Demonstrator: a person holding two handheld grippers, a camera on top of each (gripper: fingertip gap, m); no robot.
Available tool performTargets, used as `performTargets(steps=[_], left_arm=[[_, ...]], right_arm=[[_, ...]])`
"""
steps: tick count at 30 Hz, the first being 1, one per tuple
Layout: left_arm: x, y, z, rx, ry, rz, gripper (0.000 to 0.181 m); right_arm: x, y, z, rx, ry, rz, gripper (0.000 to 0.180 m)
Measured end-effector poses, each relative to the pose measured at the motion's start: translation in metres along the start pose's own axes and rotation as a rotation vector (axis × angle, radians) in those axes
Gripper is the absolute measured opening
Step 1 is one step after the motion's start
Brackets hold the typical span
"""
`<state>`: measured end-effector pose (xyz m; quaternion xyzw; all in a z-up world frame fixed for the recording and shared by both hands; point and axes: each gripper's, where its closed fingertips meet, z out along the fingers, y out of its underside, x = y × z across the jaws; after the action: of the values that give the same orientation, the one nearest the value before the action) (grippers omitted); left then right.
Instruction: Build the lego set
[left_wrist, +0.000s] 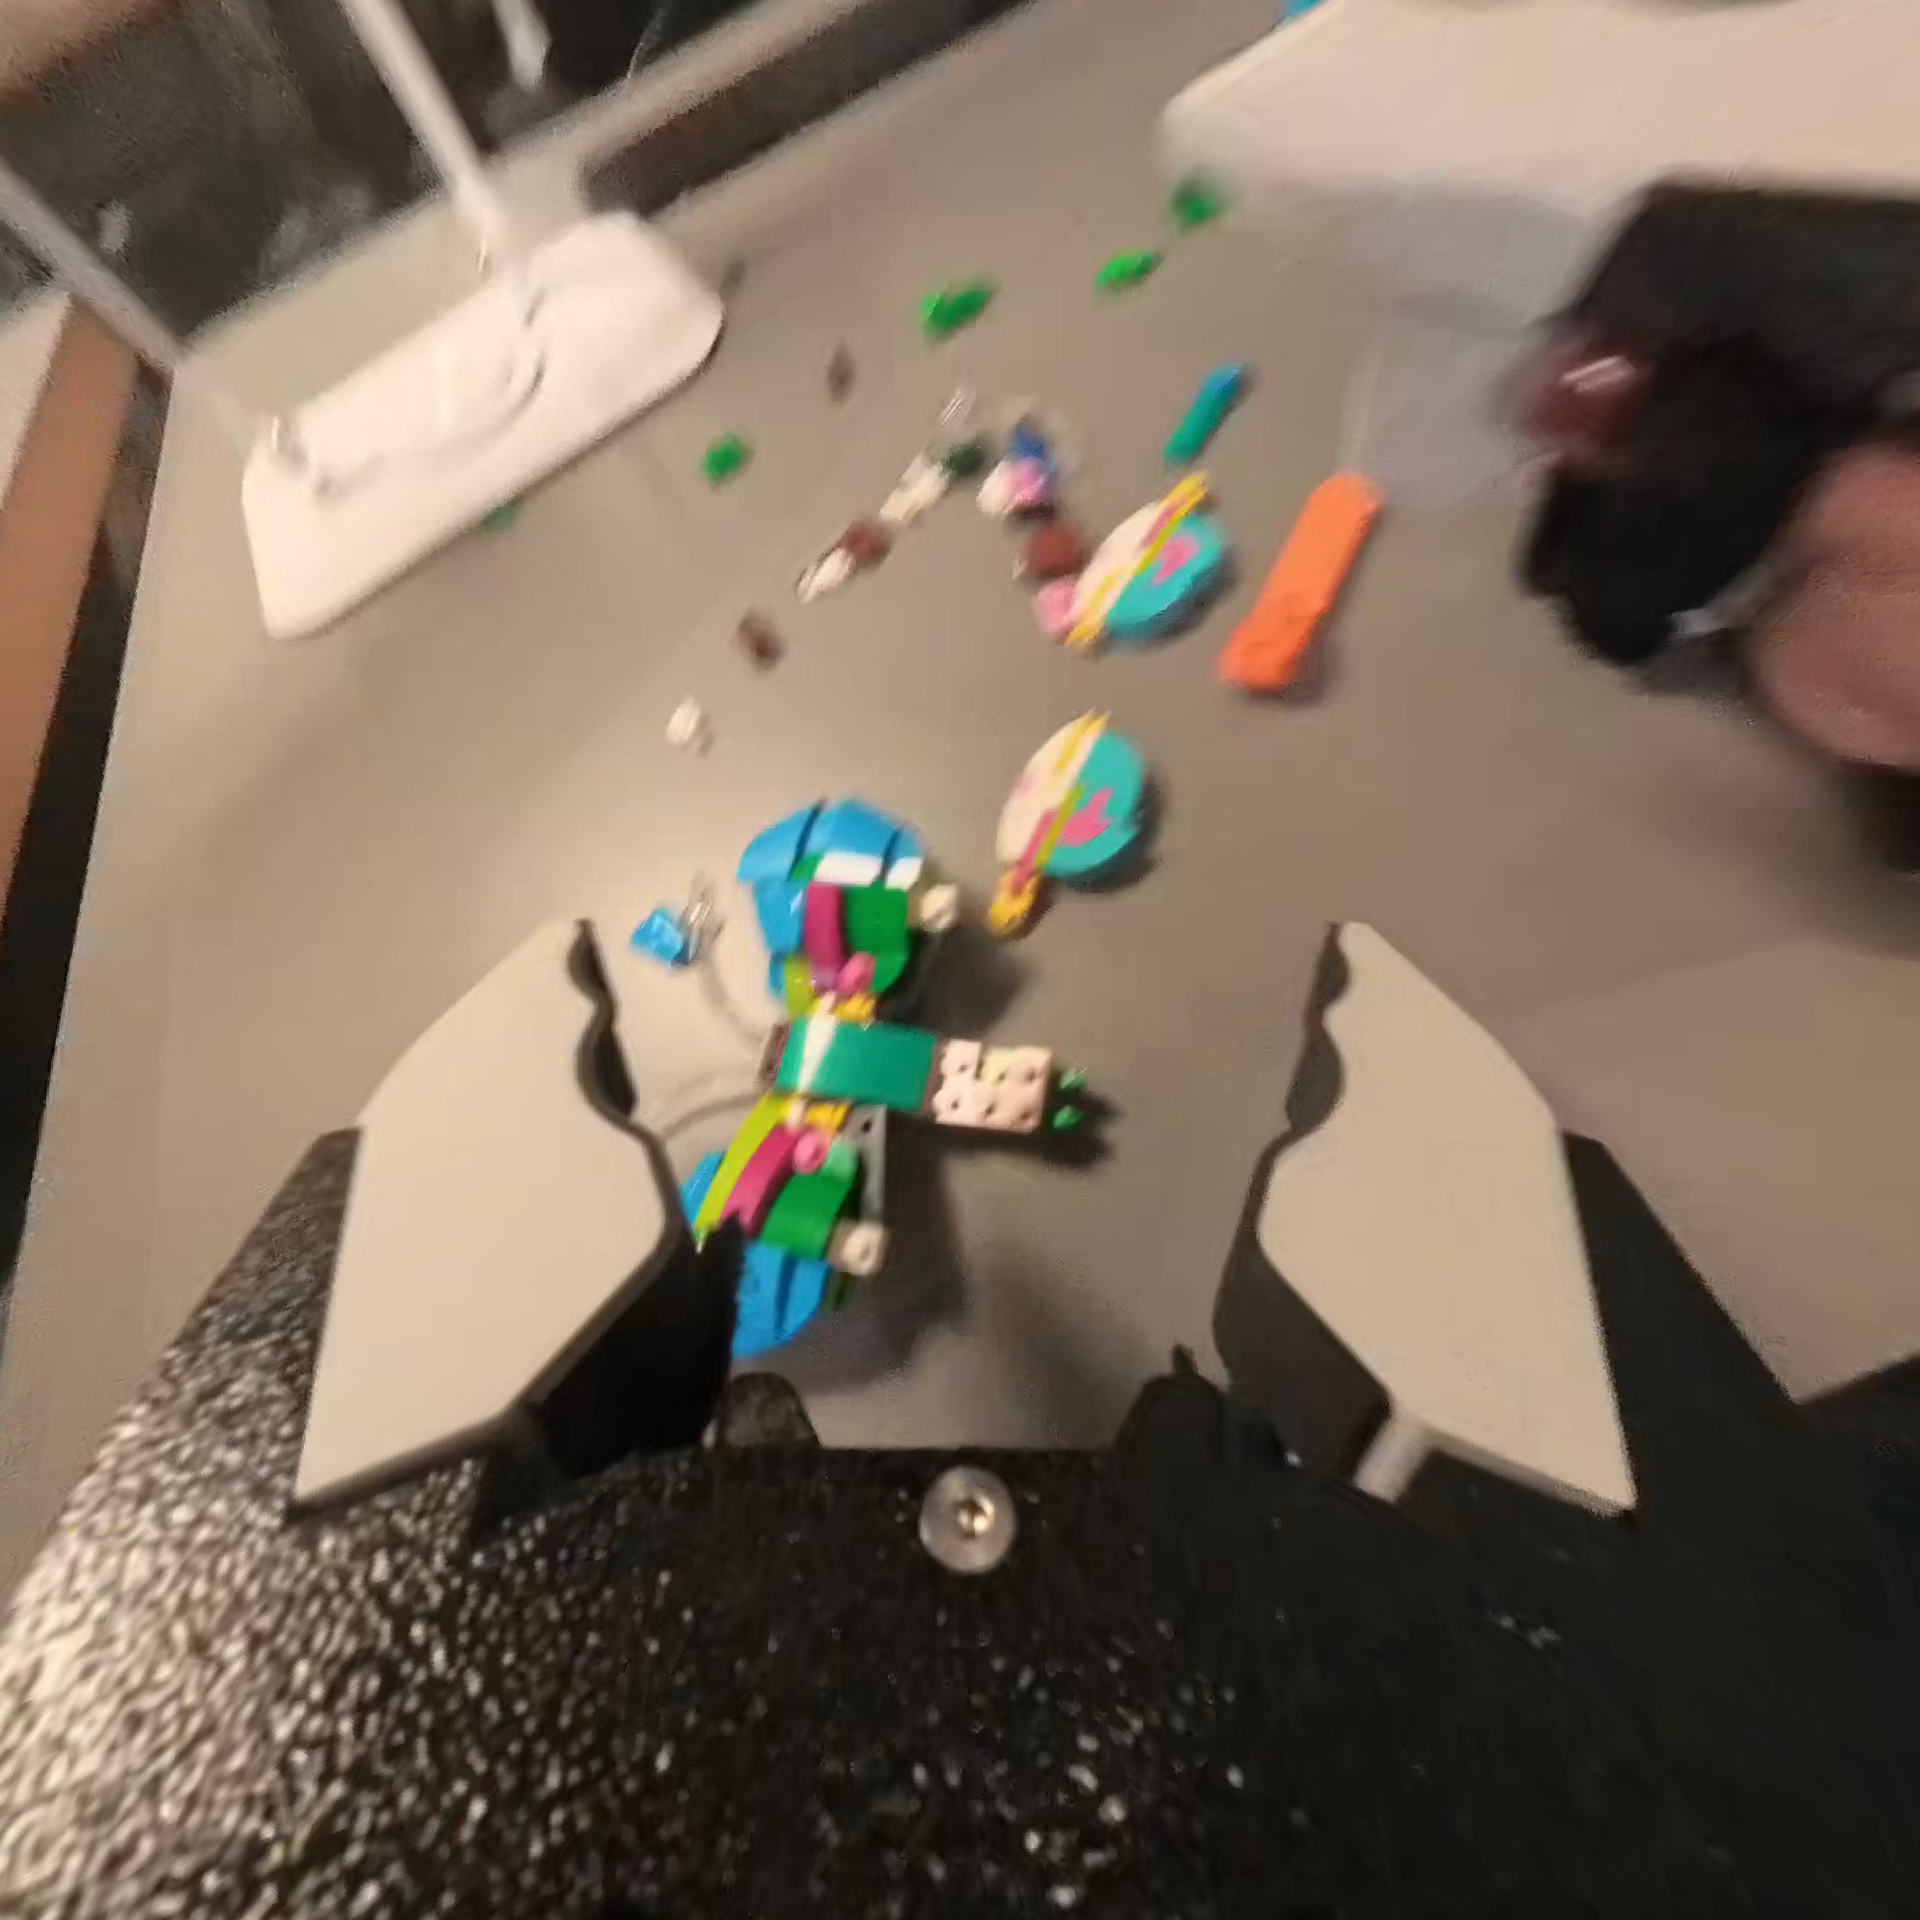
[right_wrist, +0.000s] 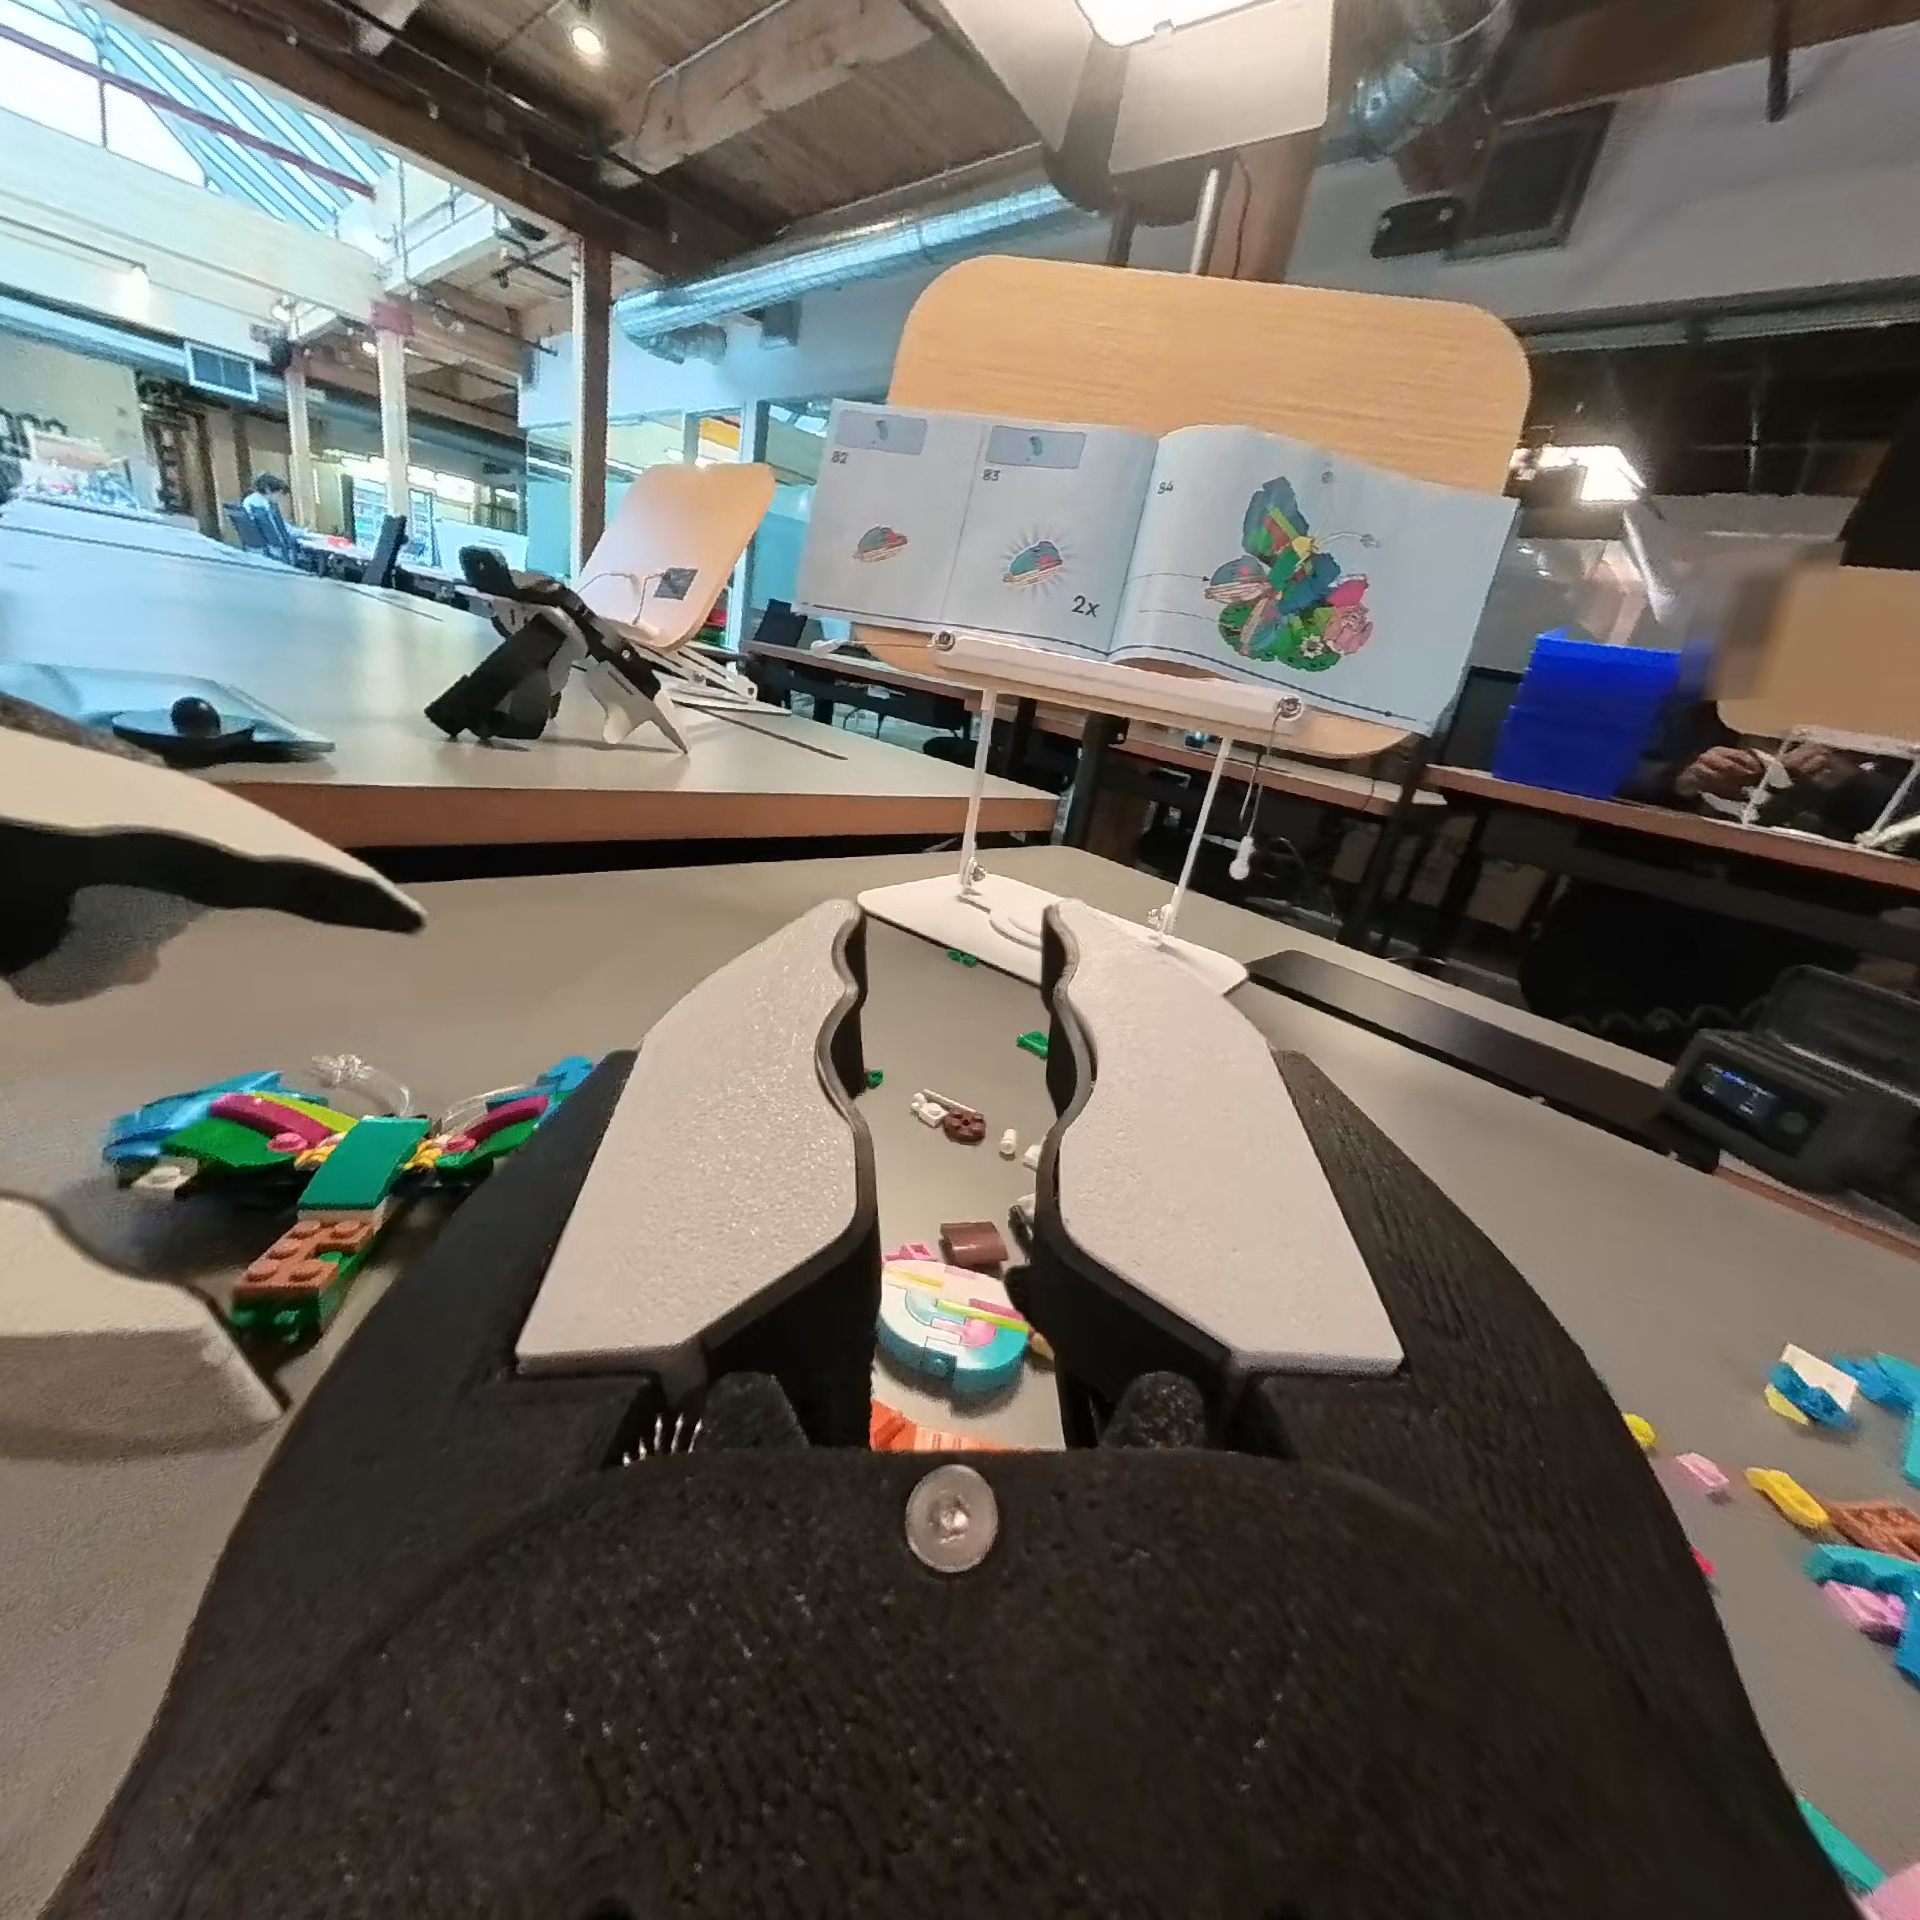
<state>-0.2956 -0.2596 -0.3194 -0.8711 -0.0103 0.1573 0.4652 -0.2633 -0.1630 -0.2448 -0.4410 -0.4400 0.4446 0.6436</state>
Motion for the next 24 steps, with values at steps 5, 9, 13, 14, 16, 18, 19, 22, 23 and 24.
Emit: performTargets(steps=[5,9,13,14,16,18,19,22,23,24], left_arm=[[0.031,-0.016,0.014,-0.021,0.112,0.191,0.087],[0.036,-0.008,0.034,-0.145,0.233,0.192,0.069],[0.039,-0.011,0.045,-0.178,0.317,0.217,0.056],[0.037,-0.011,0.048,-0.194,0.321,0.22,0.058],[0.036,-0.007,0.053,-0.244,0.336,0.218,0.064],[0.034,-0.003,0.059,-0.287,0.335,0.228,0.067],[0.033,-0.002,0.061,-0.302,0.334,0.234,0.066],[0.032,0.001,0.065,-0.349,0.344,0.227,0.066],[0.033,0.002,0.065,-0.367,0.355,0.215,0.066],[0.032,0.004,0.065,-0.388,0.36,0.206,0.066]], right_arm=[[-0.001,-0.009,-0.004,0.052,-0.001,-0.009,0.031],[0.003,-0.011,-0.006,0.069,0.013,0.002,0.03],[0.01,-0.016,-0.008,0.098,0.059,-0.003,0.031],[0.01,-0.017,-0.009,0.104,0.06,-0.005,0.031],[0.01,-0.017,-0.009,0.104,0.06,-0.01,0.031],[0.011,-0.017,-0.009,0.103,0.063,-0.008,0.031],[0.011,-0.017,-0.009,0.104,0.064,-0.005,0.031],[0.011,-0.017,-0.009,0.105,0.062,-0.001,0.031],[0.011,-0.017,-0.009,0.106,0.06,-0.002,0.031],[0.011,-0.017,-0.009,0.107,0.058,-0.002,0.03]])
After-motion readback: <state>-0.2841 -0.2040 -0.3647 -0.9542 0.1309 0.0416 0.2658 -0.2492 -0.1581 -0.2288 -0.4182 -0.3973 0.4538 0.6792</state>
